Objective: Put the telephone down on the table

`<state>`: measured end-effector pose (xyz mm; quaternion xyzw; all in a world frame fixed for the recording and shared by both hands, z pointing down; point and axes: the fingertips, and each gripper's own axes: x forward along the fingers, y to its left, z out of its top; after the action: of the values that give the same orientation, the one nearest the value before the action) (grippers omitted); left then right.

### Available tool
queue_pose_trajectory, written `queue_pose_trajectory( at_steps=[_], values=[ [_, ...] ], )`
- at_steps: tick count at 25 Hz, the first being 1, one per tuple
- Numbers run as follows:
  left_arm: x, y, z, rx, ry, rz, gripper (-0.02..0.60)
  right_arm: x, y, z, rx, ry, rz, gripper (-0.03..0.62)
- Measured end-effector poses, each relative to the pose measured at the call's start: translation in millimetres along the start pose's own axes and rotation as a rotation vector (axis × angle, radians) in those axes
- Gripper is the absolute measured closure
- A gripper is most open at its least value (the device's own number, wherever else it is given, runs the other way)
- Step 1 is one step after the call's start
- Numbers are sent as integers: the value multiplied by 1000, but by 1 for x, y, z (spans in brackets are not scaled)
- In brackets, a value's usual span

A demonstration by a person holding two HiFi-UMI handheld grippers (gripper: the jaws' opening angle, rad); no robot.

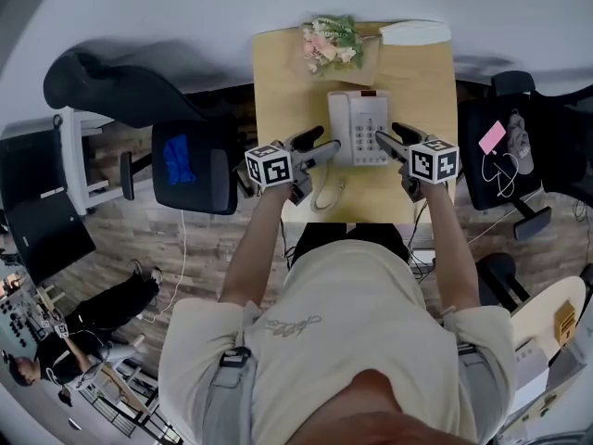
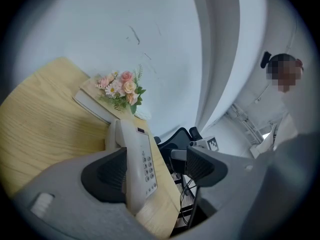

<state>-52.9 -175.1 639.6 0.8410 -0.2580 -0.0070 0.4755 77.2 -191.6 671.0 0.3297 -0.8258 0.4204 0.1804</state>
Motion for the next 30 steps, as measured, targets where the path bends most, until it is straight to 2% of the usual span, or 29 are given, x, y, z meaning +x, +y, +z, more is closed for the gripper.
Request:
queue_pose_trajectory(
  at_steps=[4, 6, 9, 11, 12, 20, 30],
  values=[
    [-7, -16, 2, 28, -25, -4, 223, -10, 14, 2, -38, -6, 10, 381],
    [-10, -21, 5, 38, -42, -3, 319, -16, 20, 4, -50, -13, 13, 408],
    [-13, -26, 10, 51, -62, 6, 380, -23, 26, 8, -72, -29, 10, 431],
    [-14, -31, 13, 62, -69, 13, 455, -28, 31, 12, -86, -43, 6, 459],
    [-14, -33, 14, 70, -71, 16, 469, -30, 33, 14, -93, -48, 4, 468],
    [-10, -51, 23, 176, -57, 40, 530, -45, 41, 25, -123, -87, -19, 591],
    [-9, -76, 35, 334, -26, 98, 561, -72, 67, 48, -194, -145, -1, 592]
  ],
)
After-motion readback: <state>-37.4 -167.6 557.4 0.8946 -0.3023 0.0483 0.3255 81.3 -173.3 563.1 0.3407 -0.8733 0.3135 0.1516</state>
